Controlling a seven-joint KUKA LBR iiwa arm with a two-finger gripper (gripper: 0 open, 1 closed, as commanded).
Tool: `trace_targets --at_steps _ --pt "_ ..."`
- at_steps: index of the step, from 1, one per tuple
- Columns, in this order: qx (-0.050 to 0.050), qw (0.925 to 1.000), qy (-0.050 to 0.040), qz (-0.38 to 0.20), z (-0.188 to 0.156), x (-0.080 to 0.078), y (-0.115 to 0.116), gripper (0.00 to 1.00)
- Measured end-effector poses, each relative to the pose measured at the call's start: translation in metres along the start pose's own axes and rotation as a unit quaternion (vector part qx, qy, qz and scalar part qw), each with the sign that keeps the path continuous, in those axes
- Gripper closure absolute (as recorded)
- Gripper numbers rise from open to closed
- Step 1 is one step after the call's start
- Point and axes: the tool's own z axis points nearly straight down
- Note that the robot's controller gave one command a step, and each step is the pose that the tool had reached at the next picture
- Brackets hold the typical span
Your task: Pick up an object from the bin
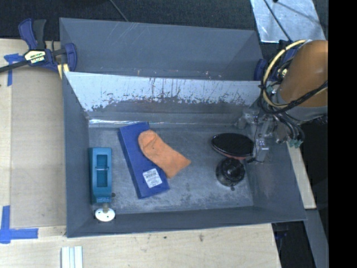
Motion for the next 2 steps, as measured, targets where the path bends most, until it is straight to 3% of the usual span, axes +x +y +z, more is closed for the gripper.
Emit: trace_targets --at_steps 1,2 --pt "0.001 1.0000 -0.0035 -0.001 -0.005 -0.001 0.000 0.00" --pt "0.002 0.9993 -0.0061 -0.036 0.066 0.018 0.004 1.00"
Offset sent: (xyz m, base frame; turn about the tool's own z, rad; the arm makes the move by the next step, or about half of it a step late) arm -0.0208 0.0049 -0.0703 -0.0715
